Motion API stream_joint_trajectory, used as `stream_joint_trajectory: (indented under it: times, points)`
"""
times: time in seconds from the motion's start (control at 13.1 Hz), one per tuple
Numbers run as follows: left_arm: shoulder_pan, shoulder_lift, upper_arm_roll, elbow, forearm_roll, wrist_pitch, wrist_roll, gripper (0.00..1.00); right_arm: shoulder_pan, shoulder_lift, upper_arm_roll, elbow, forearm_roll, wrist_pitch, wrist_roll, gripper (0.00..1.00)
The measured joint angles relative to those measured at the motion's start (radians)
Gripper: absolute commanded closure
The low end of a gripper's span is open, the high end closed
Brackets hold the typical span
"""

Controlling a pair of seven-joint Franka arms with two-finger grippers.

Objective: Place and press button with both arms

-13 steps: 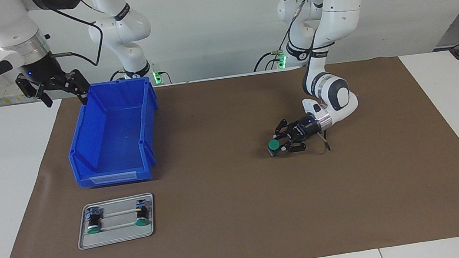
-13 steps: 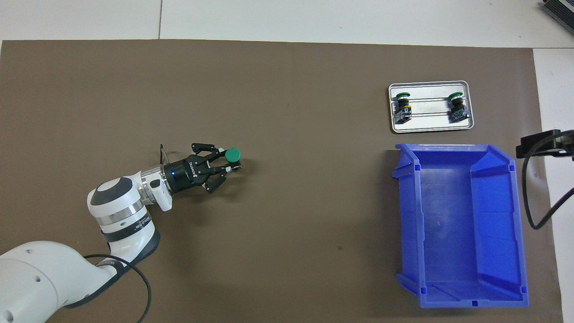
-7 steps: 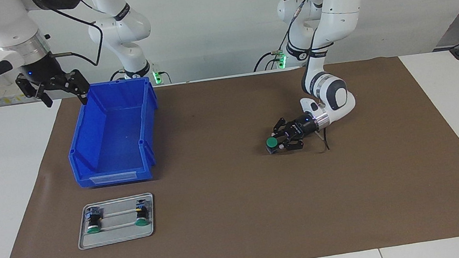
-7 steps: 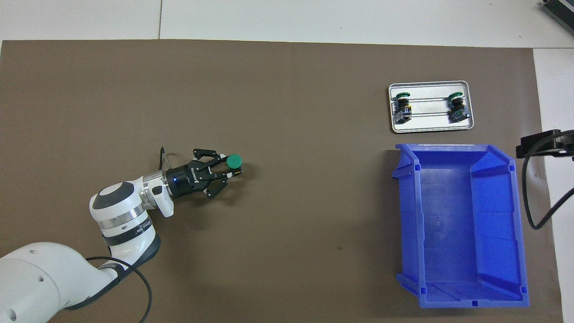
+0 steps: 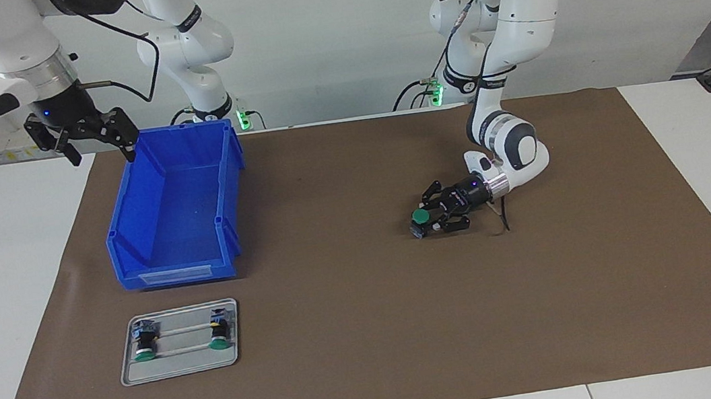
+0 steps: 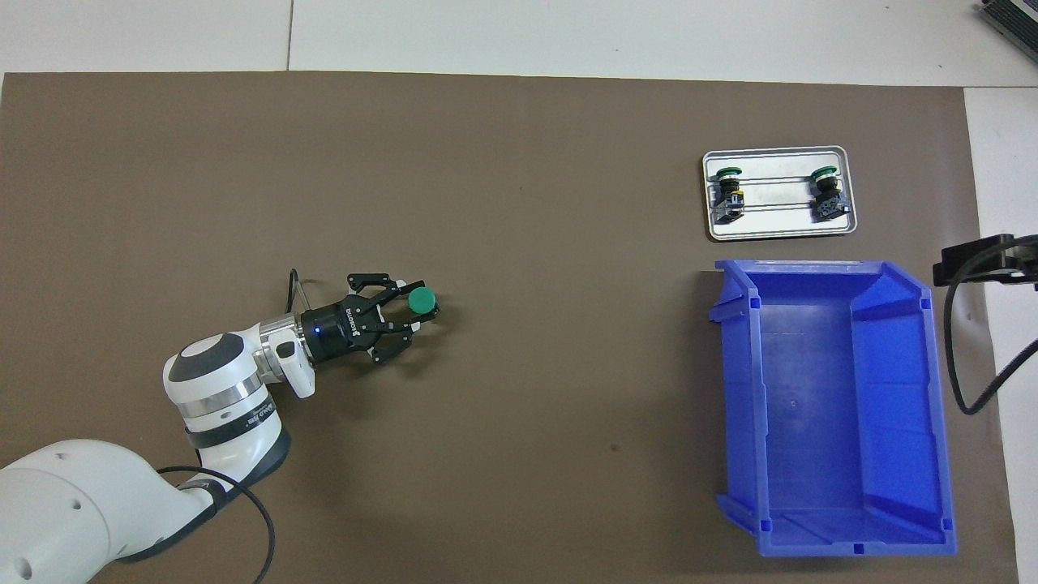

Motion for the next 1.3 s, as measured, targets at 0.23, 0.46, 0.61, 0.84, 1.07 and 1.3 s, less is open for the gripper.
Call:
stream_joint_trajectory:
  times: [0.23, 0.46, 0.61, 0.84, 1.07, 1.3]
  points:
    - [0.000, 0.000, 0.000, -0.001, 0.000, 0.000, 0.001, 0.04, 0.000, 0.000, 0.000, 0.000, 0.000, 0.000, 0.000, 0.00]
    - [0.001, 0.000, 0.002, -0.001, 0.000, 0.000, 0.001, 0.01, 0.000, 0.000, 0.000, 0.000, 0.000, 0.000, 0.000, 0.00]
    - [0.003, 0.000, 0.004, 0.000, 0.000, 0.000, 0.001, 0.01, 0.000, 0.000, 0.000, 0.000, 0.000, 0.000, 0.000, 0.00]
    - [0.004, -0.001, 0.008, 0.007, 0.000, -0.017, -0.025, 0.01, 0.000, 0.000, 0.000, 0.000, 0.000, 0.000, 0.000, 0.00]
    - [0.010, -0.017, 0.011, 0.021, 0.018, -0.054, -0.120, 0.01, 0.000, 0.000, 0.000, 0.000, 0.000, 0.000, 0.000, 0.00]
    - [0.020, -0.066, 0.013, 0.058, 0.025, -0.077, -0.285, 0.01, 0.000, 0.000, 0.000, 0.000, 0.000, 0.000, 0.000, 0.00]
